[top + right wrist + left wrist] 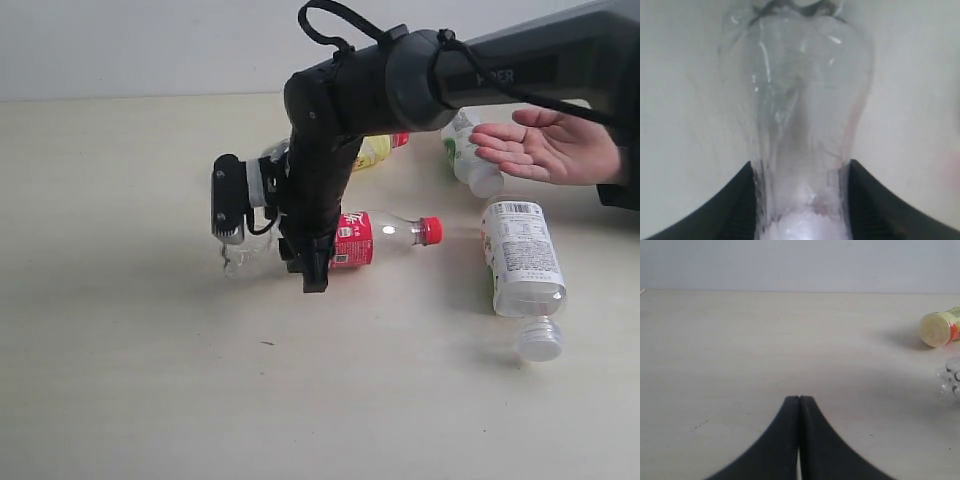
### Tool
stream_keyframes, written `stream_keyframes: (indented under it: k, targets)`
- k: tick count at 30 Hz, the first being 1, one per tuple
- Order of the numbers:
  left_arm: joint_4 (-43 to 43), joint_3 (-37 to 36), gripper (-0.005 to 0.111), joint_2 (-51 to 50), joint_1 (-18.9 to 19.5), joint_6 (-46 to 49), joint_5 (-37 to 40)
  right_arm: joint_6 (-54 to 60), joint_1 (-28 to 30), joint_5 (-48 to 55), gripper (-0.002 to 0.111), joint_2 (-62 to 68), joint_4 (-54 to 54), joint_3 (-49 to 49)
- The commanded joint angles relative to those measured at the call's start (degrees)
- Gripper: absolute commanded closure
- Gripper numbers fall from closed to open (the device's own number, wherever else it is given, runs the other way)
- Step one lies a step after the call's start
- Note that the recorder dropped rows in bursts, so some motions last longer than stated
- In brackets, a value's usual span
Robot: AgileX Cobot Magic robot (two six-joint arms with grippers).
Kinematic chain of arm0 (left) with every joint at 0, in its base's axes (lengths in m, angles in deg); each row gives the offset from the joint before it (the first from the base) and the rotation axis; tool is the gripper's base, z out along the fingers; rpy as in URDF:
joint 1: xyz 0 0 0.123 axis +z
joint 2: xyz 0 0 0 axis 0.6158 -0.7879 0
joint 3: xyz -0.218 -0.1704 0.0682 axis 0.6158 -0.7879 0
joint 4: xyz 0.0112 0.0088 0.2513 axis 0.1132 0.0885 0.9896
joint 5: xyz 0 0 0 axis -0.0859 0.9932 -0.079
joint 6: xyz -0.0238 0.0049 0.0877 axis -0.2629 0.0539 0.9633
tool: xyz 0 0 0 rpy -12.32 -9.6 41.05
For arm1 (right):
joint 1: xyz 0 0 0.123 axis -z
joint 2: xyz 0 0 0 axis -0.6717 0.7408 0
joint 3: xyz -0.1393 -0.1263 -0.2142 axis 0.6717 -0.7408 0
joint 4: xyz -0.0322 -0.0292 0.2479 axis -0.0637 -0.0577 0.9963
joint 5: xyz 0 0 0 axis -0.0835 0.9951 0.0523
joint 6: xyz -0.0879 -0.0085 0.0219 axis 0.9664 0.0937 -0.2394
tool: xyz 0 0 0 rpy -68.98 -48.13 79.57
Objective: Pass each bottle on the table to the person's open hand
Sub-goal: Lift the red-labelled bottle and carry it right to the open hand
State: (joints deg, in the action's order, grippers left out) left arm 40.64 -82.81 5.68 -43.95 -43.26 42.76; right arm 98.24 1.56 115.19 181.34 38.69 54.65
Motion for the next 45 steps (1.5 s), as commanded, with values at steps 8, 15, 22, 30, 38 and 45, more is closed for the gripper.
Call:
stream_keyframes:
  k: [8,15,22,30,38,45]
  targets:
    - [-0.39,0.00,0.107,0.38,0.20,-0.22,-0.47,-21.78,2.94,-2.12,0.108,-15.51,-2.90,0.31]
    - [-0.39,0.00,0.107,0.38,0.20,-0.22,-0.47,-45.32,16.05,0.06,0.108,-25.96,-7.58,0.31]
    - [-0.39,0.00,0.107,0.38,0.20,-0.22,-0.47,-60.03,29.72,6.41,0.108,-26.76,-8.73,0.31]
    - [-0.39,0.00,0.107,0.38,0.20,-0.22,-0.47,-61.51,34.81,20.02,0.108,-18.89,-5.15,6.18]
    - [-0.39,0.00,0.107,0.38,0.20,-0.22,-0.47,-65.85,34.67,20.02,0.108,-8.65,-4.49,13.02]
    - [-0.39,0.00,0.107,0.38,0.20,-0.22,-0.47,-66.19,34.67,16.48,0.108,-6.60,-5.87,13.02]
